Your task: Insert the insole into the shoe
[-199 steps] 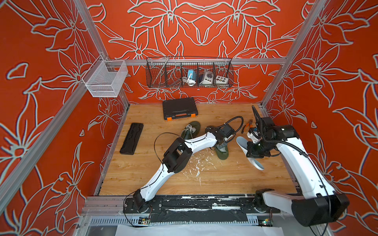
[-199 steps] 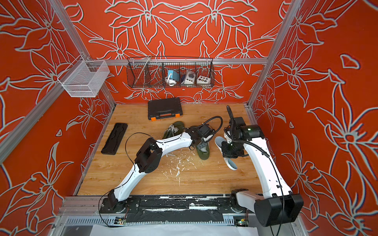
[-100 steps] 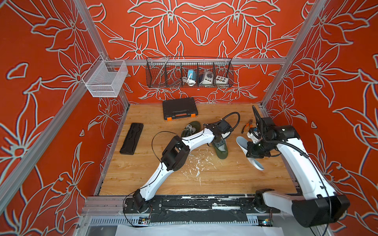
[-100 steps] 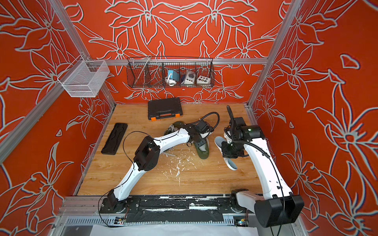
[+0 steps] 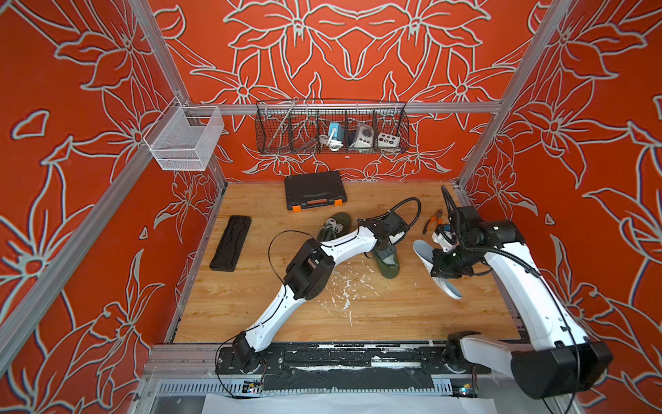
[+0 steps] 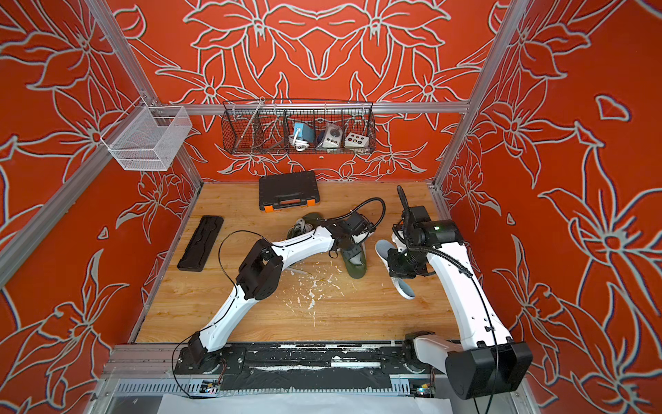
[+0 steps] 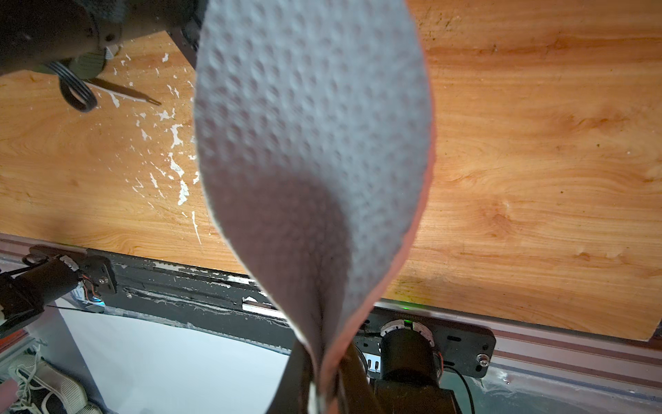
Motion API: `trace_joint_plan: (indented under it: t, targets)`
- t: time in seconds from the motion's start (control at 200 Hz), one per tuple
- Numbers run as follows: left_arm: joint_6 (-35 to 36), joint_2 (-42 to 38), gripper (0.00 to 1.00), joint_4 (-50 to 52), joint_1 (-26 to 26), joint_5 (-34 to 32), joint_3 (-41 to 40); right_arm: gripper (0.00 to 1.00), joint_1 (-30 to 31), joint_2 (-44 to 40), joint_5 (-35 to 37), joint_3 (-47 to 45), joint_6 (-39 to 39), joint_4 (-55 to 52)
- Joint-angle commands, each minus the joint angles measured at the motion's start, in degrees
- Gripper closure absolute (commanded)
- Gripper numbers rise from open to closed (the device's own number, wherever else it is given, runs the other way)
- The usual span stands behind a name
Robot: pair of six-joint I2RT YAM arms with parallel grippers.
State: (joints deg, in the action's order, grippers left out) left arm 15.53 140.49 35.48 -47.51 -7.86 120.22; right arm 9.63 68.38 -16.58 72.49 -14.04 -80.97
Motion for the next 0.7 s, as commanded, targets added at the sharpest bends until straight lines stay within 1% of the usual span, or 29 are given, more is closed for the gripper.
trace_joint_plan:
  t: [0.0,0.04,0.145,0.46,0.696]
  targets:
    - [0.9,4.9,0.78,2.9,1.4,-0.2,-2.2,1.00,-0.4,-1.0,-0.2,-0.4,0.6,-0.9]
    - [1.0,4.8,0.81,2.8,1.4,0.3,-2.6,1.00,-0.3,-0.9,-0.3,-0.4,0.7,-0.9]
    - [1.1,4.7,1.00,2.9,1.7,1.6,-2.5,1.00,-0.4,-0.9,-0.2,-0.2,0.8,-1.0]
    - [1.5,-0.6,1.00,5.9,1.9,2.8,1.8,1.00,-0.4,-1.2,0.0,-0.4,0.7,-1.2]
    - [1.2,-2.0,1.00,11.4,2.0,2.6,6.8,1.00,-0.3,-1.2,-0.3,-0.5,0.8,-1.3]
